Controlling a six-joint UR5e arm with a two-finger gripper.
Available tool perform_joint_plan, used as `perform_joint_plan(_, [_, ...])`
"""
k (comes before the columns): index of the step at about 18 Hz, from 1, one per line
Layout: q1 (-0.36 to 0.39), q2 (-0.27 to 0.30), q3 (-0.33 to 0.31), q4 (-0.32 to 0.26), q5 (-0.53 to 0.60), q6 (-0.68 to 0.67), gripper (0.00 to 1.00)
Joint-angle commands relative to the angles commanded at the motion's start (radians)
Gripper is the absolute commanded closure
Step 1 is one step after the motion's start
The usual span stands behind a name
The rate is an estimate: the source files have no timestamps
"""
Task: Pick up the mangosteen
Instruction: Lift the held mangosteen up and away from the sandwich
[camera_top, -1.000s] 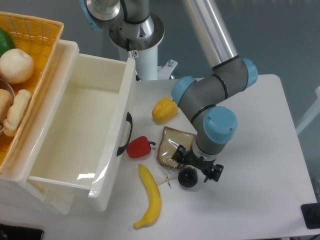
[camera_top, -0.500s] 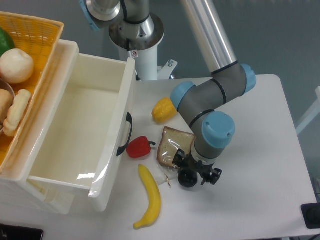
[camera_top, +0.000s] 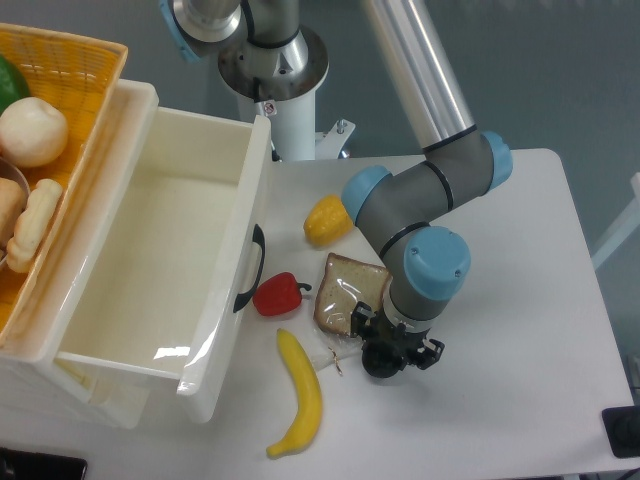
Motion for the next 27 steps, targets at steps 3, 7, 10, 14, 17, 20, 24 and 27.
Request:
perform_joint_plan(3, [0.008, 0.017, 0.018, -0.002, 0.0, 0.017, 0.78])
perform_joint_plan(7, [0.034, 0.034, 0.038, -0.005, 0.003, 0.136, 0.85])
perform_joint_plan(10, [0.069, 0.064, 0.063, -0.012, 0.049, 0.25, 0.85])
perform_joint_plan(14, [0.11, 0.112, 0.086, -0.075, 0.106, 0.414, 0.89])
perform_joint_plan(17, [0.138, 0.124, 0.138, -0.139, 0.115, 0.445, 0.87])
perform_joint_plan(20, [0.164, 0.136, 0.182, -0.222, 0.106, 0.443, 0.87])
perform_joint_plan(24, [0.176, 0.14, 0.229, -0.288, 0.112, 0.445, 0.84])
perform_joint_plan(27, [0.179, 0.156, 0.229, -0.29, 0.135, 0.451, 0.81])
